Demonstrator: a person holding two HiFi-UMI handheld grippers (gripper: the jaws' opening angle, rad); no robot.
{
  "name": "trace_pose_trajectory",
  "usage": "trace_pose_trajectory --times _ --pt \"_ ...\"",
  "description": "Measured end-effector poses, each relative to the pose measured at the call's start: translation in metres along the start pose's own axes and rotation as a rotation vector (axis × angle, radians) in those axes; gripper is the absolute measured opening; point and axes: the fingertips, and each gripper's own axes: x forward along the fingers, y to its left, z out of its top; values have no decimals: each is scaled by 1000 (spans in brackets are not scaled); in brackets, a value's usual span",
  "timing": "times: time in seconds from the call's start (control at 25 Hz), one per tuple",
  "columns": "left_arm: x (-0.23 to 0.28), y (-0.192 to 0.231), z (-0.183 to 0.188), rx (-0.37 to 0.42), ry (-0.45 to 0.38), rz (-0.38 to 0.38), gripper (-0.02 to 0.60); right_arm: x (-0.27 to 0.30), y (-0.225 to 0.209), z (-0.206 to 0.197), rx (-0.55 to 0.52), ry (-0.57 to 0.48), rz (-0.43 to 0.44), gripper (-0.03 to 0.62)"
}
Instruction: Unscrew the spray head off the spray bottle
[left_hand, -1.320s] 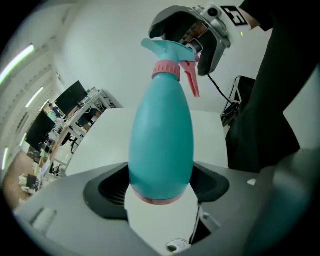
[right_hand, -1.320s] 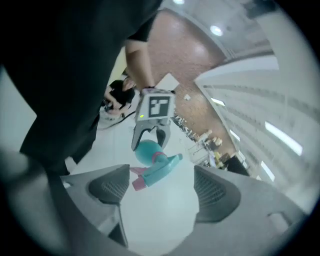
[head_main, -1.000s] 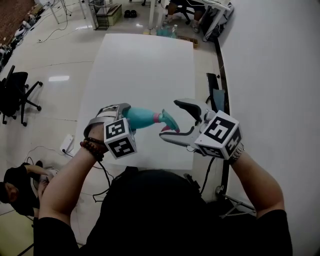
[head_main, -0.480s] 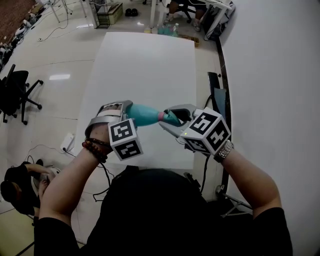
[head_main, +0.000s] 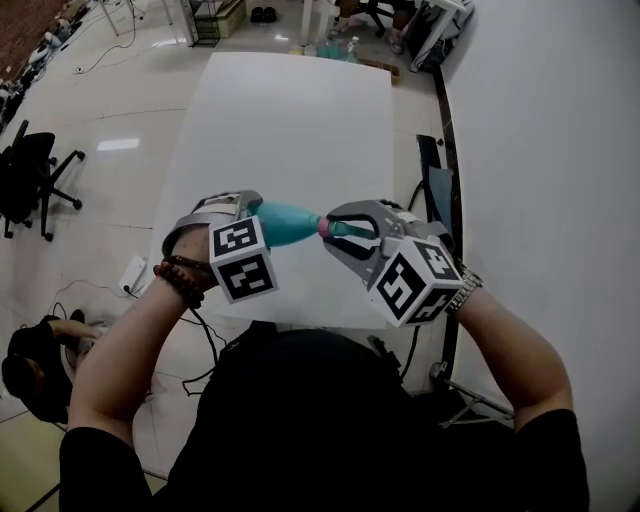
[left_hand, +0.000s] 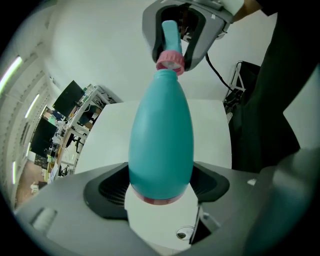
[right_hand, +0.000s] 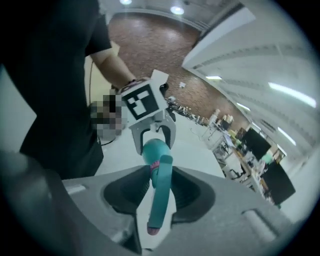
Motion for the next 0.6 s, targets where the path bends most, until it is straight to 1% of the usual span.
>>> trace_pose_trajectory --times 0.04,0.12,0.4,0.6 --pt "0 2 -1 -2 3 -1 399 -2 1 1 -47 4 -3 118" --pt "0 3 -7 -7 6 1 399 -3 2 3 -76 1 -7 118" --pt "6 9 -26 -22 14 35 399 -15 -4 3 -78 -4 -46 118" --pt "11 21 -40 -45 28 68 399 -35 -16 3 -47 -17 -79 118"
